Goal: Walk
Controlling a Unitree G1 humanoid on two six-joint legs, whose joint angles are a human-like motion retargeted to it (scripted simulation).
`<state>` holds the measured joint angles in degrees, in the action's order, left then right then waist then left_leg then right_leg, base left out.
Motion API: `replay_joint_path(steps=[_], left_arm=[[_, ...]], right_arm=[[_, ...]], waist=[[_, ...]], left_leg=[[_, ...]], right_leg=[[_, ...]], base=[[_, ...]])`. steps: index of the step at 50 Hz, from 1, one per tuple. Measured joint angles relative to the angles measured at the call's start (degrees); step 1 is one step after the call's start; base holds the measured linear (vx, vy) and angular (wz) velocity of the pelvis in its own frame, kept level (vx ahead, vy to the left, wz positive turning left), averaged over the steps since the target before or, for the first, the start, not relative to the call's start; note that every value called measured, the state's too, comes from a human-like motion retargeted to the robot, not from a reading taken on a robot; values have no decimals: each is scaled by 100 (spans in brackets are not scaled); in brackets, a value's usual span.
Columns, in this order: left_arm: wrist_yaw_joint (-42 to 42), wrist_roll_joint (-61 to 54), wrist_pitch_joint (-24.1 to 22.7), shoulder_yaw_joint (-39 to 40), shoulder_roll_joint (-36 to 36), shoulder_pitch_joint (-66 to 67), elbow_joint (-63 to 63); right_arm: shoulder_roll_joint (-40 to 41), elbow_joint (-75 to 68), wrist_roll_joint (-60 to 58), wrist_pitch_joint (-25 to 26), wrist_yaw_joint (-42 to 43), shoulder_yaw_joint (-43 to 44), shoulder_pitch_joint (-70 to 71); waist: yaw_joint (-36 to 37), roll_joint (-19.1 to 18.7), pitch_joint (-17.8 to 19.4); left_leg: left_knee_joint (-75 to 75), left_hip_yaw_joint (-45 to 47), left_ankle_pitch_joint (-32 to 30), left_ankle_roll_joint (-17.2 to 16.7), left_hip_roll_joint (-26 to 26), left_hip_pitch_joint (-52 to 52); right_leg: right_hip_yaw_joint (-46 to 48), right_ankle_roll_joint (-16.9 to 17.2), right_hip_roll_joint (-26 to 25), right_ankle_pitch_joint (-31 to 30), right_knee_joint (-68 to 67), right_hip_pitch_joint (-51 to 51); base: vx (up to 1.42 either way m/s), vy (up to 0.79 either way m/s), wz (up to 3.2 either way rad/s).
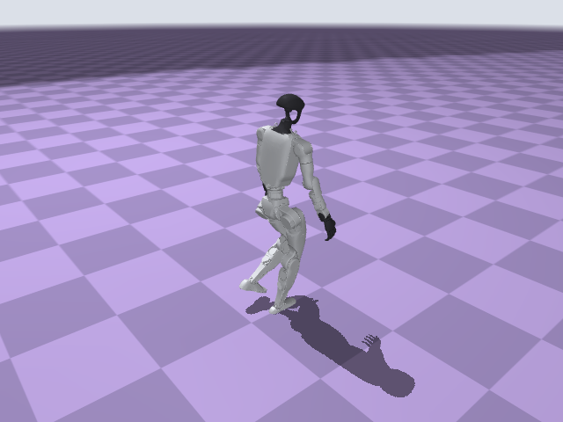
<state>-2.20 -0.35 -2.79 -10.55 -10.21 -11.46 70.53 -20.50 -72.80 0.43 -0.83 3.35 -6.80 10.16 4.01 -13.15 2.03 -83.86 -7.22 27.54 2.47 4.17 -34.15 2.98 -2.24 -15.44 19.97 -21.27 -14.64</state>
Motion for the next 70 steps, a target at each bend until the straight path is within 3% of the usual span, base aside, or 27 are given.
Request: replay_joint_path(steps=[6,10,12,15,18,20,23,25,30,34,40,46,48,52,54,57,60,65,70], left_arm=[[34,16,-6,233,-9,616,370],[-10,103,39,432,42,1082,670],[-71,122,68,615,55,1250,816],[-99,55,130,806,140,1574,1006],[-173,-37,189,999,188,1757,1170],[-311,-120,238,1100,105,1717,1271],[-396,-140,281,1099,58,1608,1184],[-394,-124,316,1052,0,1444,1075],[-161,-119,354,914,-162,920,738],[17,-194,298,837,-364,235,458],[175,-220,41,702,-583,-594,-21],[258,-225,-46,676,-486,-834,-239],[235,-224,-23,659,-384,-791,-174],[16,-194,75,507,-121,-667,212],[-108,-98,118,368,-11,-586,346],[-249,98,181,131,80,-450,431],[-317,290,225,-27,81,-310,479],[-358,416,248,-62,-8,0,566],[-440,480,215,-45,56,431,800]], right_arm=[[-26,697,-109,-238,164,-315,795],[-29,1114,-231,-305,215,-446,1182],[-25,1252,-275,-283,206,-485,1362],[63,1317,-281,-302,240,-498,1323],[175,1164,-287,-243,177,-529,1141],[309,887,-259,-199,-23,-514,1035],[444,530,-242,-115,-275,-481,724],[496,268,-239,-61,-389,-417,532],[555,-306,-188,62,-462,-137,-127],[533,-656,-136,185,-564,183,-568],[510,-1055,-11,332,-673,584,-1142],[543,-1169,-7,339,-614,832,-1584],[545,-1155,7,322,-550,884,-1647],[464,-952,104,282,-441,823,-1494],[419,-751,162,251,-398,730,-1324],[368,-390,189,184,-283,559,-1018],[318,-8,140,110,-151,349,-630],[229,666,-27,-3,16,49,78],[201,1103,-126,-116,95,-194,464]], waist=[[276,190,218],[311,236,116],[296,443,23],[319,477,-178],[306,725,-328],[196,1372,-267],[-10,1781,-288],[-135,1889,-268],[-535,1912,-166],[-774,1670,101],[-961,1343,93],[-1013,1305,-266],[-1042,1180,-380],[-1132,477,-351],[-1108,160,-325],[-982,-22,-311],[-784,-90,-277],[-555,90,-34],[-438,142,34]], left_leg=[[2534,202,3,-23,-368,-633],[4406,204,-190,-213,-658,-860],[5335,377,-528,-162,-874,-649],[4708,429,-614,-40,-987,-857],[4118,558,-657,194,-1290,-785],[4525,862,-787,453,-1940,-306],[4869,833,-661,724,-2481,222],[5186,695,-563,817,-2668,684],[5944,143,-301,843,-2870,1990],[6816,-472,-142,855,-2542,3345],[6836,-886,444,690,-2028,4082],[5893,-850,898,366,-1882,4223],[5220,-725,720,103,-1685,4179],[2846,-476,-196,-702,-862,3553],[1674,-281,-619,-865,-369,2986],[433,52,-561,-571,237,2062],[-113,189,1,-144,595,1158],[725,346,534,245,437,223],[2621,357,460,81,25,-106]], right_leg=[[-514,1,178,387,663,1395],[-557,42,255,682,635,1829],[-520,107,508,879,390,1867],[-378,176,567,1065,-305,1835],[-346,504,863,797,-1560,1621],[-484,927,1545,525,-2973,1236],[-506,1213,2120,-267,-4553,517],[-463,1127,2427,-372,-5334,-16],[-255,584,3078,435,-5860,-1252],[5,487,2956,505,-4591,-1753],[-7,1069,2163,-277,-951,-1896],[-211,1134,1835,-702,-811,-2072],[-146,1009,1652,-782,-1186,-2023],[254,526,896,-573,-1344,-1545],[390,301,528,-477,-1160,-1297],[423,111,223,-315,-886,-939],[341,35,-17,-279,-399,-473],[-98,31,-91,-307,568,625],[-463,90,-73,-274,1118,1339]], base=[[62,-4,-34],[59,6,6],[62,10,24],[67,10,23],[72,9,31],[69,9,60],[69,6,61],[71,5,48],[72,2,39],[74,-5,31],[71,-14,26],[70,-19,20],[70,-20,24],[62,-20,15],[56,-20,-3],[54,-21,-6],[51,-19,-24],[46,-12,-41],[36,-4,-40]])
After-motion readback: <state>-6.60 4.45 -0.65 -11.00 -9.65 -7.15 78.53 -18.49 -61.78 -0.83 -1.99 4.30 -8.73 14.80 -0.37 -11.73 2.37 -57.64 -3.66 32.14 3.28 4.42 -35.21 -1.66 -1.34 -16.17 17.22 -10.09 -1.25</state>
